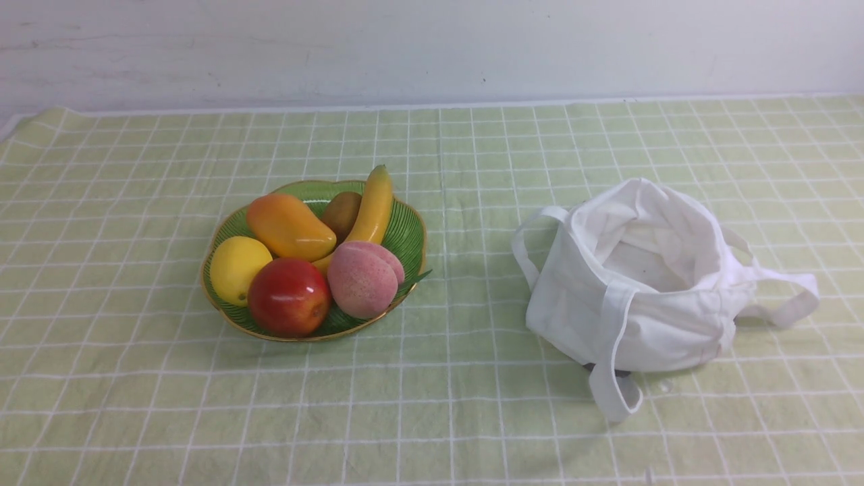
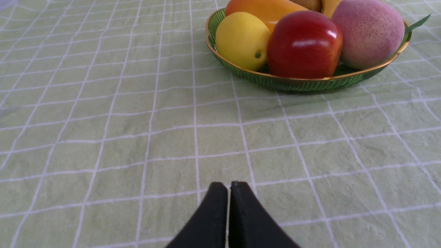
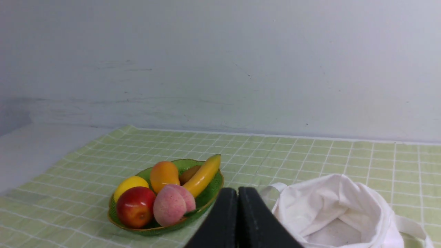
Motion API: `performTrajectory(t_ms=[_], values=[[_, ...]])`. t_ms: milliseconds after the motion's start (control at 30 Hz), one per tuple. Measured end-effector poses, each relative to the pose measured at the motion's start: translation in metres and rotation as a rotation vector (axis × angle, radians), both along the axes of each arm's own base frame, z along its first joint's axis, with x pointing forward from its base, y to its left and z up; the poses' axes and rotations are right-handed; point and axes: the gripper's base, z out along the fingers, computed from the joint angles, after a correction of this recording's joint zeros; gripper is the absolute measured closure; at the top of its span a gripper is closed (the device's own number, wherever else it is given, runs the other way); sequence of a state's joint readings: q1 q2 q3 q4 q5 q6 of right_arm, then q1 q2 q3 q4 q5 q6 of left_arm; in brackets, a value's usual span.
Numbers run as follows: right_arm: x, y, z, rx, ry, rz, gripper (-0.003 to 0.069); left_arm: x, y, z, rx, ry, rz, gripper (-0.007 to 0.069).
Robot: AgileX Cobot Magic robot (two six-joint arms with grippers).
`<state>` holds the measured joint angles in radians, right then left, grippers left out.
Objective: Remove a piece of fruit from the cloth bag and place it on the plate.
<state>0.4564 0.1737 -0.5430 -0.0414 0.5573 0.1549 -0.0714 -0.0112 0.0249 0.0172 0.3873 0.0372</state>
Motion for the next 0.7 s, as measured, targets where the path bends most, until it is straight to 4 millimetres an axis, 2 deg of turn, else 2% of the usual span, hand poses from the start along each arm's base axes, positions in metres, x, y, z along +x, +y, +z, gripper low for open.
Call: performTrajectory(t_ms=[133, 300, 367, 433, 500, 533, 600, 700], values=[[0.004, -0.001, -0.016, -0.069, -0.044, -0.045, 0.0669, 0.000, 0.000, 0.000, 0.000, 0.000, 0.000, 0.0632], [0.013, -0.004, -0.054, -0.128, -0.037, -0.181, 0.0669, 0.000, 0.000, 0.000, 0.000, 0.000, 0.000, 0.0632], [0.020, -0.007, -0.085, -0.155, 0.000, -0.278, 0.0669, 0.000, 0.000, 0.000, 0.000, 0.000, 0.000, 0.0632], [0.024, -0.010, -0.109, -0.166, 0.033, -0.341, 0.0669, 0.000, 0.000, 0.000, 0.000, 0.000, 0.000, 0.0632], [0.025, -0.012, -0.126, -0.171, 0.058, -0.374, 0.0669, 0.000, 0.000, 0.000, 0.000, 0.000, 0.000, 0.0632], [0.026, -0.014, -0.143, -0.170, 0.092, -0.406, 0.0669, 0.000, 0.000, 0.000, 0.000, 0.000, 0.000, 0.0632], [0.024, -0.016, -0.156, -0.156, 0.136, -0.440, 0.0669, 0.000, 0.000, 0.000, 0.000, 0.000, 0.000, 0.0632], [0.023, -0.017, -0.159, -0.140, 0.176, -0.454, 0.0669, 0.000, 0.000, 0.000, 0.000, 0.000, 0.000, 0.0632]])
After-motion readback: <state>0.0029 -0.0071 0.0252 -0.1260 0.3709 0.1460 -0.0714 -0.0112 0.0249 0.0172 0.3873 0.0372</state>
